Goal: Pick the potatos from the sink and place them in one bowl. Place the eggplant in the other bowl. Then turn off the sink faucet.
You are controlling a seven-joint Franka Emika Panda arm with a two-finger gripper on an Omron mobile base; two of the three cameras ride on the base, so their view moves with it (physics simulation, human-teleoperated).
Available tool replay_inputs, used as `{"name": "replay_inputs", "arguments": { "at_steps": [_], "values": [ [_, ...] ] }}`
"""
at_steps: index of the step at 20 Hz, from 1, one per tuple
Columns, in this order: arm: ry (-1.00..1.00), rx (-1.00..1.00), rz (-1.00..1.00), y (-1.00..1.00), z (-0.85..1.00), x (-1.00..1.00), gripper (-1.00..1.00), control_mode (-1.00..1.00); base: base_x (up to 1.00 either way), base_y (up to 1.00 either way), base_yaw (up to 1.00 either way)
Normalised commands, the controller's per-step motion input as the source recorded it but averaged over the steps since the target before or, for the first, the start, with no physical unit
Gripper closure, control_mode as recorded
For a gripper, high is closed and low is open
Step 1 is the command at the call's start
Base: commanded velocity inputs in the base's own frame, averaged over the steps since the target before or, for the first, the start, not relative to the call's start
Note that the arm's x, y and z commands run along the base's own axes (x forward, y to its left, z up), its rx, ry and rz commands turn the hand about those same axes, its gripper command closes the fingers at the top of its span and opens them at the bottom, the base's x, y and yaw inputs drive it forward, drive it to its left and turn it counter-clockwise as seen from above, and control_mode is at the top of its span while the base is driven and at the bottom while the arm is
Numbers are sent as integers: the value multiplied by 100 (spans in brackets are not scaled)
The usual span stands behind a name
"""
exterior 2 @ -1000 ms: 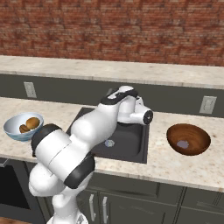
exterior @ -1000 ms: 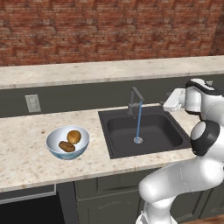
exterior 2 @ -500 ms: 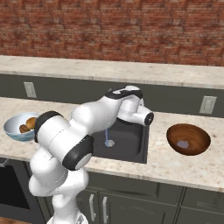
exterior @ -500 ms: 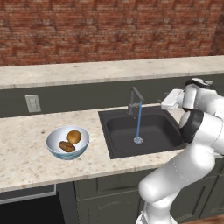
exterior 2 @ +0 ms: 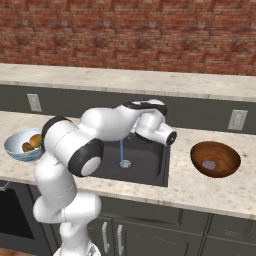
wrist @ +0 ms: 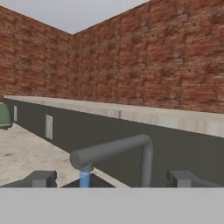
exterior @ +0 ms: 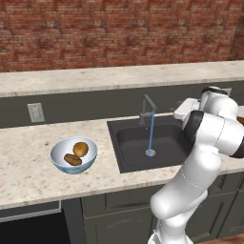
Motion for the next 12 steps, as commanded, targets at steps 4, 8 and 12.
{"name": "replay_inputs", "arguments": {
  "at_steps": [4,8,12],
  "values": [
    [0,7,0,-1,-8,25,-100,-100,0,0,0],
    [0,6,0,-4,-11,27,-100,-100,0,0,0],
    [0,5,0,-8,-15,21,-100,-100,0,0,0]
  ]
}}
